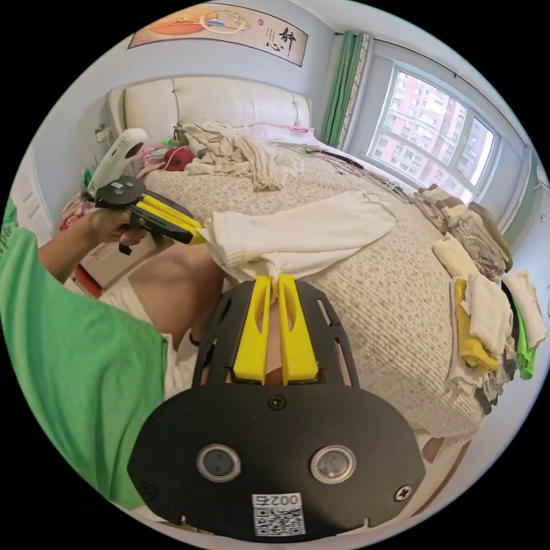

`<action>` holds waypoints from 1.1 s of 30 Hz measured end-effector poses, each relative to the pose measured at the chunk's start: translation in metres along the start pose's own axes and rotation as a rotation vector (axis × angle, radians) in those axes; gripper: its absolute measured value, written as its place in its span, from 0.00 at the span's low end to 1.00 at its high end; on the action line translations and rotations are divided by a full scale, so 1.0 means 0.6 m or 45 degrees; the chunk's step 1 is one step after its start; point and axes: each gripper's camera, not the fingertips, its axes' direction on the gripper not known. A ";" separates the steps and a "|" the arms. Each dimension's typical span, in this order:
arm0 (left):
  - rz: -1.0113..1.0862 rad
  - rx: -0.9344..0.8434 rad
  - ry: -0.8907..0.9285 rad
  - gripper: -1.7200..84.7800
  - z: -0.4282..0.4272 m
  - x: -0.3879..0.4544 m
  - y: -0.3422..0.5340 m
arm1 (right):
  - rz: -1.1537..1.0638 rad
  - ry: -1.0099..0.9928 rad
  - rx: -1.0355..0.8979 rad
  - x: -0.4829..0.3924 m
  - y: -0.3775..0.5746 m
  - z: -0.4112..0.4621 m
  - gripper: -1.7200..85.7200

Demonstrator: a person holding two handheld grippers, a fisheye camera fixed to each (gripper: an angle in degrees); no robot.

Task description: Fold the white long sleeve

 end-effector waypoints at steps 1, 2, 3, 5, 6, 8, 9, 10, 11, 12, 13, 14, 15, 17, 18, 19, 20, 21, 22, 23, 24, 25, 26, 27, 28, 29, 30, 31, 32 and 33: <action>0.010 -0.017 0.034 0.01 -0.007 0.011 0.010 | -0.005 -0.022 -0.022 0.000 0.006 -0.004 0.02; 0.022 -0.042 0.087 0.01 -0.013 0.022 0.019 | -0.012 -0.063 -0.057 -0.001 0.018 -0.014 0.02; 0.030 -0.056 0.119 0.01 -0.015 0.027 0.024 | -0.011 -0.116 -0.085 0.000 0.031 -0.024 0.01; 0.065 -0.146 0.263 0.01 -0.016 0.043 0.041 | 0.005 -0.207 -0.117 0.006 0.050 -0.038 0.01; 0.074 -0.173 0.288 0.01 -0.014 0.047 0.045 | 0.014 -0.259 -0.133 0.011 0.060 -0.044 0.02; 0.108 -0.225 0.324 0.01 -0.013 0.058 0.056 | 0.025 -0.304 -0.166 0.019 0.069 -0.045 0.02; 0.109 -0.228 0.324 0.01 -0.013 0.059 0.057 | 0.030 -0.303 -0.185 0.024 0.071 -0.040 0.02; 0.101 -0.223 0.323 0.01 -0.013 0.057 0.054 | 0.032 -0.298 -0.193 0.027 0.070 -0.038 0.02; 0.093 -0.211 0.326 0.01 -0.014 0.052 0.047 | 0.034 -0.283 -0.201 0.035 0.065 -0.033 0.02; 0.088 -0.203 0.324 0.01 -0.015 0.048 0.042 | 0.038 -0.267 -0.200 0.045 0.056 -0.030 0.02; 0.079 -0.182 0.310 0.01 -0.019 0.040 0.027 | 0.040 -0.263 -0.195 0.051 0.050 -0.029 0.02; 0.076 -0.155 0.290 0.01 -0.026 0.031 0.008 | 0.039 -0.255 -0.174 0.064 0.036 -0.031 0.02; 0.079 -0.141 0.279 0.01 -0.031 0.027 -0.003 | 0.028 -0.236 -0.148 0.078 0.017 -0.036 0.02; 0.104 -0.066 0.213 0.01 -0.056 0.009 -0.054 | 0.001 -0.174 -0.109 0.103 -0.015 -0.043 0.02; 0.113 -0.046 0.198 0.01 -0.063 0.003 -0.068 | -0.013 -0.129 -0.085 0.125 -0.040 -0.047 0.02; 0.123 -0.008 0.173 0.01 -0.074 -0.011 -0.098 | -0.017 -0.113 -0.076 0.136 -0.053 -0.048 0.02; 0.122 0.025 0.148 0.01 -0.083 -0.028 -0.131 | -0.019 -0.084 -0.057 0.163 -0.081 -0.049 0.02; 0.121 0.041 0.134 0.01 -0.086 -0.037 -0.149 | -0.024 -0.057 -0.039 0.192 -0.111 -0.045 0.02; 0.119 0.073 0.100 0.01 -0.089 -0.057 -0.186 | -0.024 -0.047 -0.033 0.208 -0.127 -0.041 0.02; 0.105 0.103 0.053 0.01 -0.086 -0.080 -0.225 | -0.009 -0.030 -0.025 0.243 -0.161 -0.029 0.02; 0.094 0.115 0.030 0.01 -0.083 -0.092 -0.245 | 0.003 -0.017 -0.025 0.278 -0.197 -0.012 0.02; 0.070 0.140 -0.002 0.01 -0.071 -0.119 -0.288 | 0.005 -0.009 -0.028 0.297 -0.215 -0.001 0.02; 0.041 0.162 -0.030 0.01 -0.054 -0.149 -0.332 | 0.020 0.026 -0.045 0.336 -0.250 0.028 0.02; 0.022 0.167 -0.041 0.01 -0.042 -0.165 -0.353 | 0.069 0.036 -0.065 0.382 -0.282 0.065 0.02; -0.022 0.166 -0.066 0.01 -0.013 -0.199 -0.395 | 0.094 0.035 -0.078 0.405 -0.297 0.085 0.02; -0.083 0.155 -0.096 0.01 0.025 -0.234 -0.432 | 0.142 0.047 -0.110 0.451 -0.320 0.134 0.02; -0.133 0.142 -0.083 0.01 0.045 -0.254 -0.448 | 0.226 0.041 -0.156 0.499 -0.335 0.189 0.02; -0.228 0.107 -0.032 0.01 0.091 -0.293 -0.475 | 0.269 0.036 -0.190 0.521 -0.339 0.218 0.03; -0.276 0.070 -0.041 0.02 0.138 -0.324 -0.493 | 0.347 0.011 -0.246 0.561 -0.339 0.277 0.03; -0.304 0.049 -0.056 0.02 0.161 -0.339 -0.497 | 0.421 -0.046 -0.263 0.595 -0.328 0.326 0.04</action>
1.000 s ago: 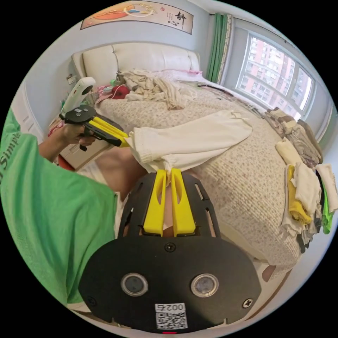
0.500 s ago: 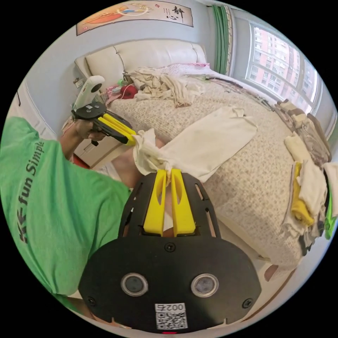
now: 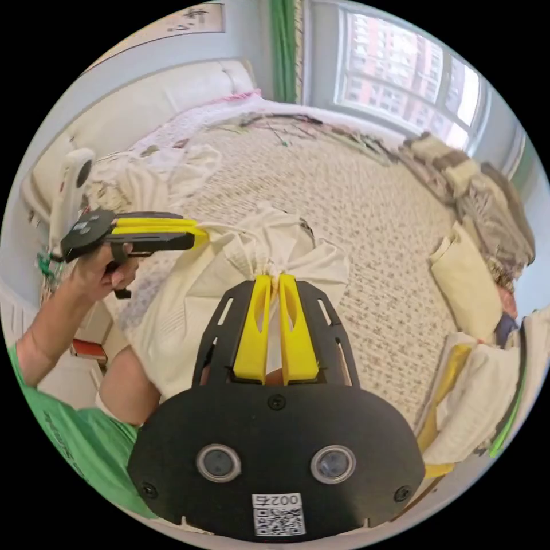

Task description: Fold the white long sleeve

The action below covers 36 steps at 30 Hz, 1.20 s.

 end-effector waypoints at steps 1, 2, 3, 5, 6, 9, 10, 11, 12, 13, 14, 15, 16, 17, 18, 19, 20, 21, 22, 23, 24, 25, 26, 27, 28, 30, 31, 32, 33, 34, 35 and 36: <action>-0.057 -0.047 0.002 0.02 0.044 -0.025 -0.006 | 0.035 -0.037 -0.015 0.017 -0.001 0.020 0.04; -0.109 -0.086 0.057 0.02 0.077 -0.049 -0.004 | 0.126 -0.137 -0.018 0.048 0.003 0.046 0.05; -0.143 -0.082 0.099 0.02 0.085 -0.061 0.000 | 0.199 -0.249 0.044 0.075 0.014 0.048 0.06; -0.252 0.061 0.316 0.02 0.070 -0.105 0.022 | 0.260 -0.355 0.153 0.104 0.040 0.034 0.07; -0.267 0.100 0.373 0.02 0.063 -0.115 0.029 | 0.286 -0.376 0.217 0.118 0.060 0.021 0.08; -0.400 0.256 0.517 0.01 0.019 -0.168 0.068 | 0.407 -0.228 0.413 0.136 0.124 -0.040 0.12; -0.417 0.329 0.554 0.01 -0.005 -0.185 0.085 | 0.418 -0.208 0.443 0.135 0.138 -0.053 0.12; -0.423 0.380 0.595 0.01 -0.027 -0.196 0.103 | 0.396 -0.198 0.485 0.123 0.165 -0.078 0.12; -0.417 0.392 0.616 0.01 -0.038 -0.198 0.112 | 0.329 -0.207 0.518 0.100 0.192 -0.100 0.11; -0.373 0.387 0.634 0.01 -0.056 -0.193 0.131 | 0.288 -0.210 0.527 0.085 0.207 -0.109 0.11; -0.313 0.360 0.605 0.01 -0.072 -0.179 0.153 | 0.193 -0.200 0.527 0.050 0.234 -0.121 0.12; -0.282 0.349 0.573 0.01 -0.079 -0.169 0.166 | 0.108 -0.166 0.519 0.012 0.263 -0.128 0.13; -0.234 0.321 0.496 0.01 -0.088 -0.148 0.195 | 0.076 -0.141 0.515 -0.007 0.277 -0.128 0.14; -0.190 0.290 0.434 0.02 -0.092 -0.125 0.226 | 0.015 -0.094 0.508 -0.042 0.305 -0.126 0.15; -0.175 0.273 0.417 0.02 -0.091 -0.114 0.241 | -0.039 -0.062 0.497 -0.073 0.329 -0.117 0.17; -0.151 0.232 0.413 0.03 -0.085 -0.094 0.268 | -0.067 -0.049 0.482 -0.087 0.339 -0.110 0.17; -0.118 0.187 0.426 0.04 -0.073 -0.074 0.291 | -0.114 -0.022 0.435 -0.110 0.352 -0.093 0.18; -0.104 0.165 0.428 0.05 -0.066 -0.064 0.299 | -0.148 0.010 0.379 -0.128 0.360 -0.071 0.19; -0.109 0.129 0.400 0.06 -0.051 -0.046 0.312 | -0.158 0.026 0.348 -0.135 0.361 -0.060 0.19; -0.130 0.108 0.362 0.05 -0.038 -0.032 0.319 | -0.165 0.059 0.301 -0.147 0.363 -0.040 0.18; -0.129 0.103 0.355 0.04 -0.033 -0.025 0.321 | -0.156 0.072 0.289 -0.154 0.364 -0.031 0.17; -0.124 0.103 0.341 0.03 -0.027 -0.013 0.321 | -0.143 0.070 0.289 -0.156 0.364 -0.029 0.16; -0.117 0.104 0.314 0.02 -0.025 -0.004 0.319 | -0.142 0.058 0.293 -0.161 0.364 -0.031 0.14; -0.107 0.100 0.301 0.02 -0.026 0.000 0.318 | -0.140 0.067 0.292 -0.167 0.365 -0.035 0.12; -0.116 0.062 0.273 0.01 -0.026 0.003 0.312 | -0.146 0.069 0.288 -0.170 0.367 -0.037 0.11; -0.101 0.013 0.281 0.01 -0.032 0.007 0.308 | -0.174 0.069 0.284 -0.182 0.379 -0.048 0.09; -0.081 -0.005 0.300 0.01 -0.039 0.009 0.309 | -0.180 0.066 0.279 -0.184 0.383 -0.051 0.09; -0.062 -0.024 0.336 0.01 -0.048 0.010 0.315 | -0.190 0.046 0.267 -0.187 0.394 -0.057 0.08; -0.057 -0.030 0.355 0.01 -0.053 0.010 0.320 | -0.197 0.009 0.257 -0.189 0.408 -0.065 0.08; -0.052 -0.043 0.397 0.01 -0.062 0.010 0.331 | -0.200 -0.013 0.255 -0.189 0.416 -0.069 0.08; -0.049 -0.056 0.446 0.01 -0.069 0.010 0.346 | -0.202 -0.062 0.253 -0.188 0.434 -0.078 0.08; -0.047 -0.061 0.471 0.01 -0.072 0.011 0.353 | -0.199 -0.117 0.253 -0.187 0.453 -0.084 0.08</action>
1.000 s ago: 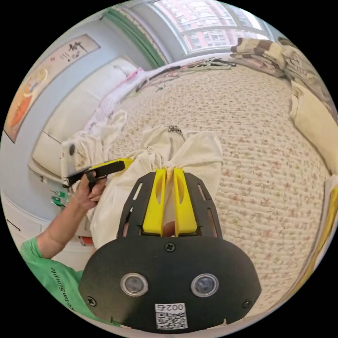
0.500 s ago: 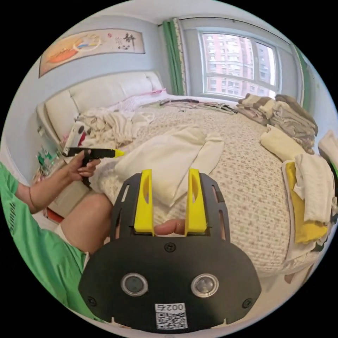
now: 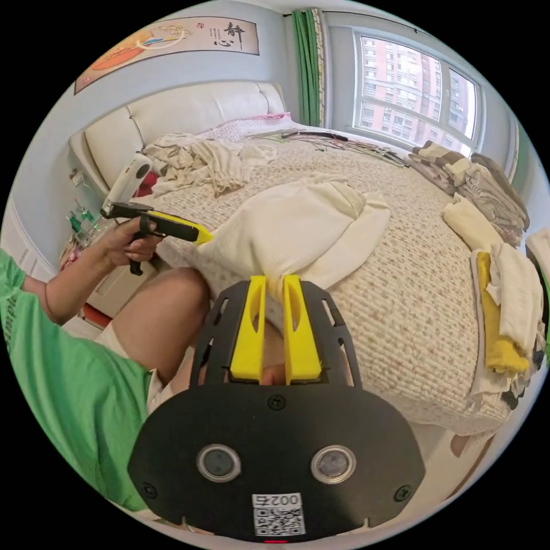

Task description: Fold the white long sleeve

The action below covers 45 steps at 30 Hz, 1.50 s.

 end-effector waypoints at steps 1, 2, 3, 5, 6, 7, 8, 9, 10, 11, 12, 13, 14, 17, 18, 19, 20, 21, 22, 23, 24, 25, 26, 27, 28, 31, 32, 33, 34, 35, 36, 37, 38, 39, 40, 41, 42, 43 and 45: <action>0.008 -0.014 0.040 0.01 -0.001 0.002 0.016 | 0.004 -0.028 -0.005 -0.001 0.009 -0.002 0.08; 0.004 -0.032 0.052 0.01 0.002 0.003 0.032 | 0.009 -0.080 -0.049 -0.003 0.027 0.001 0.08; -0.004 -0.047 0.050 0.01 0.005 0.002 0.039 | 0.010 -0.098 -0.121 -0.006 0.042 0.010 0.08; -0.048 -0.095 0.023 0.01 0.022 -0.001 0.063 | 0.025 -0.038 -0.162 -0.011 0.063 0.013 0.07; -0.051 -0.095 0.027 0.01 0.024 0.000 0.068 | 0.039 0.020 -0.149 -0.013 0.071 0.005 0.06; -0.056 -0.077 0.040 0.01 0.023 0.002 0.075 | 0.051 0.050 -0.134 -0.013 0.073 -0.001 0.05; -0.062 -0.059 0.046 0.01 0.021 0.004 0.079 | 0.077 0.105 -0.092 -0.010 0.073 -0.016 0.03; -0.061 -0.052 0.045 0.01 0.019 0.005 0.080 | 0.097 0.155 -0.041 -0.006 0.068 -0.030 0.03; -0.063 -0.041 0.023 0.01 0.014 0.009 0.078 | 0.103 0.177 -0.014 -0.004 0.063 -0.037 0.03; -0.060 -0.032 -0.039 0.01 0.011 0.015 0.074 | 0.108 0.210 0.043 0.000 0.052 -0.047 0.03; -0.061 -0.018 -0.089 0.01 0.008 0.019 0.071 | 0.108 0.227 0.095 0.002 0.038 -0.053 0.05; -0.055 0.026 -0.218 0.01 0.000 0.032 0.064 | 0.107 0.231 0.118 0.003 0.030 -0.054 0.06; -0.026 0.060 -0.350 0.01 -0.006 0.049 0.053 | 0.106 0.236 0.162 0.005 0.013 -0.052 0.08; 0.043 0.171 -0.522 0.02 -0.011 0.088 0.019 | 0.120 0.219 0.192 0.015 -0.035 -0.024 0.15; 0.064 0.184 -0.500 0.02 -0.008 0.094 0.010 | 0.162 0.192 0.185 0.025 -0.054 -0.009 0.17; 0.093 0.204 -0.437 0.03 -0.001 0.101 -0.009 | 0.184 0.178 0.185 0.031 -0.062 -0.001 0.18; 0.118 0.229 -0.382 0.05 0.008 0.106 -0.029 | 0.216 0.157 0.188 0.041 -0.076 0.013 0.19; 0.130 0.241 -0.364 0.06 0.015 0.108 -0.038 | 0.253 0.163 0.190 0.051 -0.088 0.028 0.20; 0.135 0.261 -0.357 0.08 0.029 0.108 -0.058 | 0.271 0.164 0.187 0.057 -0.092 0.036 0.20; 0.109 0.263 -0.393 0.10 0.046 0.104 -0.079 | 0.315 0.150 0.171 0.069 -0.100 0.053 0.20; 0.089 0.256 -0.421 0.11 0.056 0.101 -0.088 | 0.353 0.122 0.145 0.081 -0.104 0.071 0.20; 0.053 0.226 -0.471 0.11 0.079 0.093 -0.105 | 0.367 0.105 0.129 0.086 -0.105 0.080 0.20; 0.028 0.173 -0.482 0.11 0.103 0.085 -0.118 | 0.389 0.063 0.097 0.093 -0.104 0.099 0.20; 0.017 0.143 -0.469 0.11 0.115 0.081 -0.122 | 0.405 0.017 0.072 0.095 -0.101 0.115 0.19; 0.013 0.101 -0.431 0.09 0.134 0.078 -0.124 | 0.412 0.010 0.066 0.095 -0.098 0.120 0.18; 0.082 0.150 -0.529 0.04 0.142 0.104 -0.109 | 0.384 0.028 0.103 0.089 -0.084 0.115 0.12; 0.116 0.179 -0.578 0.03 0.138 0.119 -0.103 | 0.378 0.016 0.134 0.089 -0.081 0.103 0.09; 0.135 0.200 -0.606 0.02 0.135 0.127 -0.101 | 0.380 0.020 0.173 0.087 -0.082 0.087 0.08; 0.176 0.247 -0.659 0.02 0.127 0.145 -0.096 | 0.373 0.025 0.197 0.085 -0.083 0.078 0.07; 0.217 0.297 -0.690 0.01 0.118 0.161 -0.095 | 0.353 0.045 0.245 0.080 -0.088 0.060 0.07; 0.230 0.327 -0.706 0.01 0.113 0.169 -0.096 | 0.335 0.077 0.287 0.074 -0.097 0.044 0.07; 0.256 0.388 -0.732 0.01 0.103 0.184 -0.098 | 0.325 0.096 0.306 0.071 -0.103 0.037 0.07; 0.285 0.446 -0.759 0.01 0.095 0.198 -0.104 | 0.301 0.144 0.348 0.066 -0.115 0.024 0.07; 0.294 0.475 -0.772 0.01 0.092 0.204 -0.108 | 0.272 0.199 0.374 0.063 -0.129 0.018 0.07; 0.298 0.513 -0.785 0.01 0.089 0.210 -0.121 | 0.263 0.224 0.373 0.064 -0.138 0.019 0.07; 0.285 0.506 -0.783 0.01 0.093 0.207 -0.140 | 0.263 0.260 0.359 0.071 -0.154 0.025 0.07; 0.269 0.495 -0.782 0.01 0.097 0.202 -0.151 | 0.266 0.278 0.337 0.083 -0.169 0.040 0.07; 0.231 0.476 -0.784 0.01 0.110 0.186 -0.172 | 0.265 0.288 0.317 0.089 -0.176 0.051 0.07; 0.156 0.364 -0.759 0.02 0.148 0.145 -0.203 | 0.297 0.309 0.091 0.123 -0.196 0.126 0.08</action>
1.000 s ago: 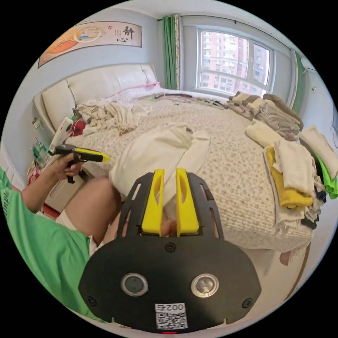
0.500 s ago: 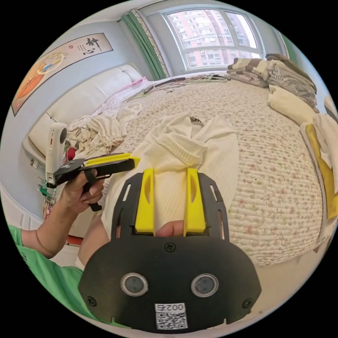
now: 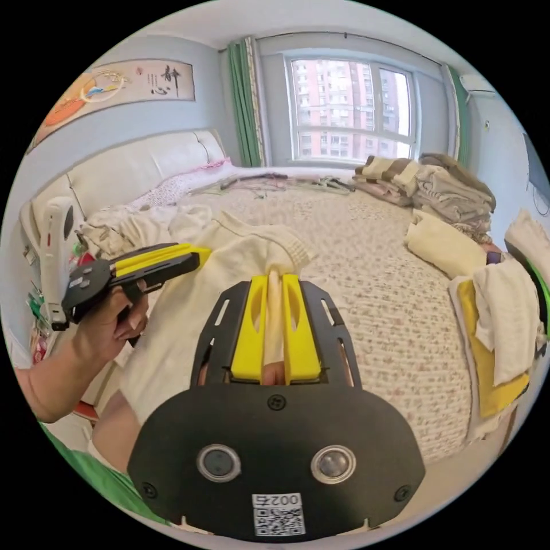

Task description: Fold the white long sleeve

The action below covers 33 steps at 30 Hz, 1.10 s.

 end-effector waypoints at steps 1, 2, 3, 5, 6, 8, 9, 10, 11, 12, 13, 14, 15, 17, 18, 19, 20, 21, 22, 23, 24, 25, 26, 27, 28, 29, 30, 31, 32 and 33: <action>-0.035 -0.165 0.021 0.02 0.051 -0.010 -0.002 | 0.021 0.001 -0.062 0.004 -0.001 0.020 0.09; -0.078 -0.305 0.056 0.04 0.093 -0.023 0.005 | 0.054 -0.017 -0.126 0.012 0.003 0.044 0.10; -0.100 -0.326 0.092 0.04 0.101 -0.031 0.009 | 0.082 -0.067 -0.109 0.020 0.011 0.040 0.11; -0.236 -0.204 0.238 0.05 0.072 -0.070 0.026 | 0.117 -0.131 -0.010 0.032 0.026 0.005 0.12; -0.273 -0.176 0.241 0.05 0.061 -0.079 0.029 | 0.148 -0.126 0.065 0.039 0.038 -0.022 0.13; -0.393 -0.052 0.120 0.02 0.012 -0.103 0.046 | 0.192 -0.070 0.185 0.041 0.054 -0.068 0.12; -0.424 -0.013 0.081 0.02 -0.002 -0.107 0.050 | 0.204 -0.029 0.259 0.036 0.063 -0.099 0.10; -0.468 0.059 0.041 0.01 -0.028 -0.111 0.057 | 0.195 -0.016 0.291 0.029 0.067 -0.113 0.10; -0.467 0.115 0.065 0.01 -0.048 -0.107 0.060 | 0.157 -0.004 0.332 0.010 0.073 -0.134 0.09; -0.448 0.134 0.095 0.01 -0.056 -0.101 0.060 | 0.085 -0.001 0.346 -0.017 0.077 -0.147 0.09; -0.375 0.153 0.170 0.01 -0.066 -0.081 0.059 | 0.038 -0.001 0.346 -0.033 0.079 -0.149 0.09; -0.269 0.137 0.238 0.01 -0.067 -0.054 0.056 | -0.060 0.010 0.331 -0.065 0.085 -0.146 0.08; -0.209 0.112 0.267 0.01 -0.064 -0.038 0.055 | -0.128 0.043 0.291 -0.094 0.090 -0.132 0.08; 0.016 -0.089 0.256 0.01 -0.022 0.025 0.056 | -0.168 0.113 0.137 -0.119 0.091 -0.084 0.07; 0.035 -0.159 0.194 0.01 -0.002 0.036 0.060 | -0.206 0.134 -0.034 -0.125 0.090 -0.035 0.07; 0.068 -0.280 0.076 0.01 0.040 0.049 0.072 | -0.212 0.127 -0.098 -0.125 0.091 -0.015 0.07; 0.068 -0.261 0.074 0.01 0.060 0.049 0.087 | -0.151 0.064 -0.088 -0.114 0.093 -0.009 0.07; 0.052 -0.230 0.084 0.01 0.058 0.045 0.092 | -0.090 -0.027 -0.073 -0.103 0.090 -0.019 0.07; 0.025 -0.220 0.113 0.01 0.051 0.039 0.091 | -0.057 -0.054 -0.080 -0.098 0.088 -0.024 0.07; 0.010 -0.221 0.133 0.01 0.042 0.037 0.089 | -0.005 -0.070 -0.072 -0.095 0.087 -0.039 0.08; 0.003 -0.214 0.135 0.01 0.034 0.036 0.089 | 0.018 -0.027 -0.008 -0.100 0.095 -0.064 0.09; -0.005 -0.151 0.109 0.01 0.009 0.036 0.093 | 0.016 0.017 0.045 -0.107 0.102 -0.081 0.09; 0.016 -0.047 0.061 0.01 -0.027 0.039 0.103 | -0.008 0.115 0.148 -0.125 0.119 -0.118 0.10; 0.031 0.006 0.041 0.01 -0.046 0.040 0.109 | -0.021 0.190 0.244 -0.143 0.139 -0.151 0.11; 0.036 0.085 0.019 0.01 -0.080 0.041 0.125 | -0.032 0.211 0.281 -0.153 0.149 -0.165 0.11; 0.021 0.114 0.017 0.01 -0.105 0.041 0.143 | -0.061 0.232 0.316 -0.174 0.169 -0.185 0.11; 0.017 0.116 0.021 0.01 -0.115 0.043 0.153 | -0.115 0.240 0.298 -0.197 0.186 -0.191 0.12; 0.018 0.118 0.029 0.01 -0.127 0.049 0.173 | -0.148 0.247 0.277 -0.210 0.194 -0.190 0.12; 0.045 0.093 0.034 0.01 -0.128 0.060 0.193 | -0.227 0.263 0.224 -0.234 0.210 -0.180 0.12; 0.070 0.066 0.031 0.01 -0.123 0.067 0.202 | -0.310 0.285 0.140 -0.254 0.224 -0.159 0.12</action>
